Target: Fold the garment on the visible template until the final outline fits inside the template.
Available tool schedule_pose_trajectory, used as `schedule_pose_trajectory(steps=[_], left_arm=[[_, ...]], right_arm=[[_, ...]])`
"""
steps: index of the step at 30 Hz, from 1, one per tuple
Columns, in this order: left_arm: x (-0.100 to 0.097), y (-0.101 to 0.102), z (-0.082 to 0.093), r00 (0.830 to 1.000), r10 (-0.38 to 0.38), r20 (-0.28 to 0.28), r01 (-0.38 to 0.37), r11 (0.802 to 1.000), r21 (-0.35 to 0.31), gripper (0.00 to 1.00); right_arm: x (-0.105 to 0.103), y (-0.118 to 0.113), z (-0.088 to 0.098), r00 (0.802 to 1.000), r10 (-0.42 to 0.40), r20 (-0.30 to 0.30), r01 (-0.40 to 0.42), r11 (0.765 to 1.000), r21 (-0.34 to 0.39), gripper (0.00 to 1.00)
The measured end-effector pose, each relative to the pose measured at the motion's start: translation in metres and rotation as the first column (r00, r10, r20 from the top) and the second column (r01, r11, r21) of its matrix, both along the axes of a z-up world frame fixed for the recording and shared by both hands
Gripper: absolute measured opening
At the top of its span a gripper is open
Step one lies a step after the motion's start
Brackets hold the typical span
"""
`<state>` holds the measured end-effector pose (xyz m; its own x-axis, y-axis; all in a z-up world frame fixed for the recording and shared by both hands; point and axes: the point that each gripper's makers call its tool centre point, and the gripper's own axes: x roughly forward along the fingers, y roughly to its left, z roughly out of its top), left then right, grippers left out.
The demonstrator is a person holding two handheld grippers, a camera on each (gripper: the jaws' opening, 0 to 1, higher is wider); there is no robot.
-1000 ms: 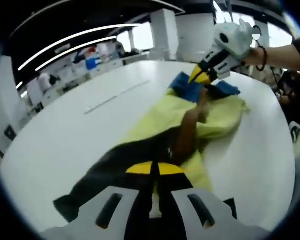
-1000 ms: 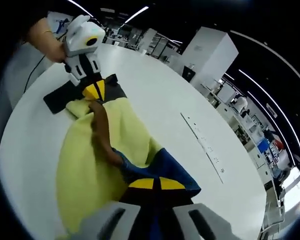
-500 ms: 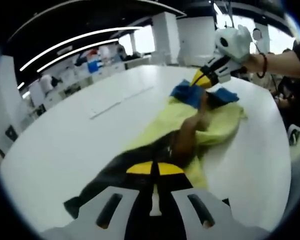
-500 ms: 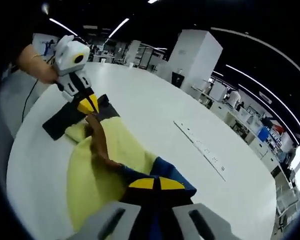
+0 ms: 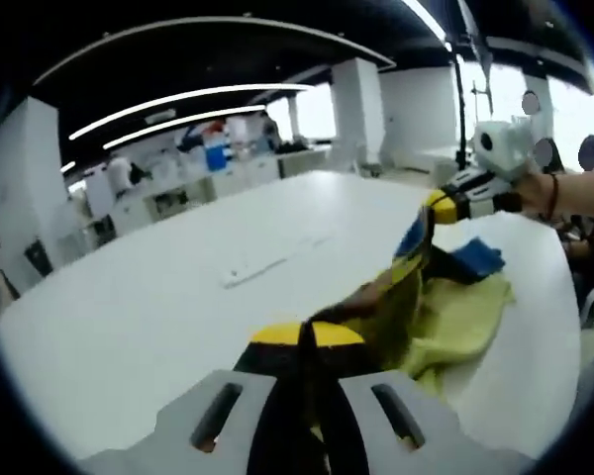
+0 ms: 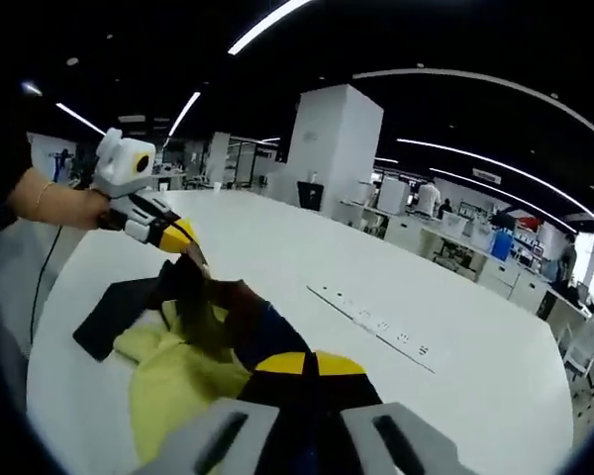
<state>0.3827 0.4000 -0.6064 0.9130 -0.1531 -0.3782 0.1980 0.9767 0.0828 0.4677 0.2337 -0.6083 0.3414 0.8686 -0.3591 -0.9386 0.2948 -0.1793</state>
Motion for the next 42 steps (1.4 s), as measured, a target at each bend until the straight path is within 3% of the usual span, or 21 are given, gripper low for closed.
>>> schedule_pose_trajectory(steps=[7,15,24,30,42], left_arm=[[0.029,0.014,-0.003,0.999,0.052,0.01,-0.052,0.999,0.003,0.0],[0.066,0.022,-0.021,0.996,0.084,-0.014,-0.084,0.996,0.033,0.0],[0.105,0.033,-0.056,0.99,0.124,-0.073,-0.124,0.992,0.011,0.0],[0.117,0.036,-0.08,0.984,0.132,-0.119,-0.135,0.991,-0.009,0.0],[0.127,0.039,-0.106,0.976,0.136,-0.169,-0.137,0.991,0.01,0.0]], right_arm=[[0.02,0.006,-0.004,0.998,-0.061,-0.004,0.061,0.998,0.002,0.0],[0.052,0.015,-0.015,0.984,-0.166,-0.064,0.168,0.986,0.023,0.0],[0.088,0.017,-0.053,0.945,-0.278,-0.175,0.275,0.961,-0.044,0.0],[0.098,0.017,-0.075,0.922,-0.321,-0.215,0.308,0.947,-0.093,0.0],[0.107,0.018,-0.102,0.9,-0.371,-0.229,0.338,0.925,-0.172,0.0]])
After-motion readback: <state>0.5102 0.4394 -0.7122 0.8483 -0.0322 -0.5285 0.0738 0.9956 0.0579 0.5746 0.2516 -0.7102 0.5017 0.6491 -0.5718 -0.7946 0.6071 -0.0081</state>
